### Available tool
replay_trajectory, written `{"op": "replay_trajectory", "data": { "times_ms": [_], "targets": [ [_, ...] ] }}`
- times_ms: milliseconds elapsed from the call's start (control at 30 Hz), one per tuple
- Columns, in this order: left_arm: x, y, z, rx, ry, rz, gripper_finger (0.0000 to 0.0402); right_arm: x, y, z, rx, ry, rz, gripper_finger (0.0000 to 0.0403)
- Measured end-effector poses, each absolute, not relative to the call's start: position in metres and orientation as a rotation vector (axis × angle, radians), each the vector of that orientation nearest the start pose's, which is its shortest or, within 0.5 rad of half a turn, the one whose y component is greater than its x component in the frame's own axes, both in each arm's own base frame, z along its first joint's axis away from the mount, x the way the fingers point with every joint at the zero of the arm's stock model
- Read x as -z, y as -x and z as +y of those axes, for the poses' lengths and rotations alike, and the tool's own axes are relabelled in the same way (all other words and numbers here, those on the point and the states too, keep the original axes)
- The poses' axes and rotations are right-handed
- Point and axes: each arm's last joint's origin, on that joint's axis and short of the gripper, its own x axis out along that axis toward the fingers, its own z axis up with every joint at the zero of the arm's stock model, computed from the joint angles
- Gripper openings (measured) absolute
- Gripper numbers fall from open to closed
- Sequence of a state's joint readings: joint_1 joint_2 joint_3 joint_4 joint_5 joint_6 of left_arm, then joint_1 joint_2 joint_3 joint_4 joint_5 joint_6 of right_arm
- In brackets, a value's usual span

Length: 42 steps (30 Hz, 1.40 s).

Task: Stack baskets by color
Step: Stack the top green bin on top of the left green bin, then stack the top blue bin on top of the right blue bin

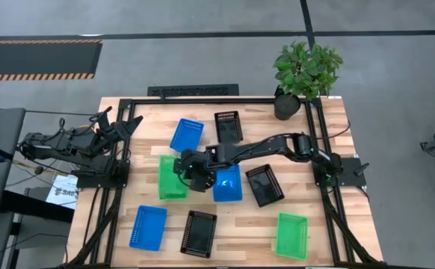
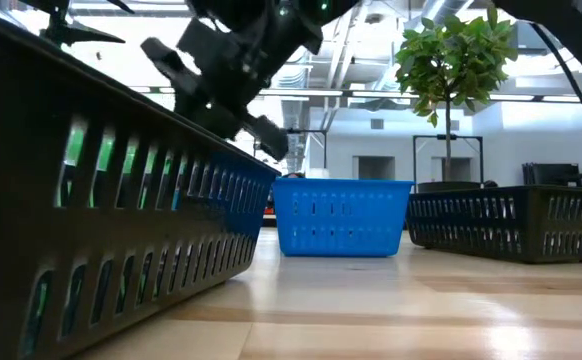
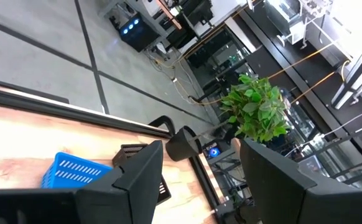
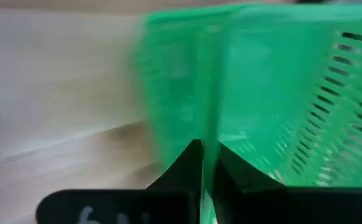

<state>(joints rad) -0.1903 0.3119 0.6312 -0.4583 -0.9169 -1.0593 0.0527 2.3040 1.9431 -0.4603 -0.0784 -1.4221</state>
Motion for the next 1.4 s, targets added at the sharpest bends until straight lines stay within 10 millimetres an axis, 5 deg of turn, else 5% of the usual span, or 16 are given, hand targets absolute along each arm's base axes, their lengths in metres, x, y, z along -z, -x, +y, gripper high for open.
{"op": "replay_trajectory", "data": {
  "times_ms": [467, 1033, 1200, 1400],
  "targets": [
    [-0.307, -0.070, 0.010, -0.711, 0.939, -0.277, 0.0203, -0.194, -0.516, 0.029, -0.604, 1.377, 0.641, 0.0035],
    [-0.307, -0.070, 0.010, -0.713, 0.936, -0.272, 0.0203, -0.192, -0.513, 0.029, -0.619, 1.344, 0.675, 0.0152],
    [-0.307, -0.070, 0.010, -0.712, 0.936, -0.272, 0.0203, -0.213, -0.509, 0.030, -0.498, 1.258, 0.701, 0.0191],
    [-0.307, -0.070, 0.010, -0.712, 0.936, -0.272, 0.0203, -0.250, -0.493, 0.020, -0.338, 0.946, 0.742, 0.0214]
  ]
}}
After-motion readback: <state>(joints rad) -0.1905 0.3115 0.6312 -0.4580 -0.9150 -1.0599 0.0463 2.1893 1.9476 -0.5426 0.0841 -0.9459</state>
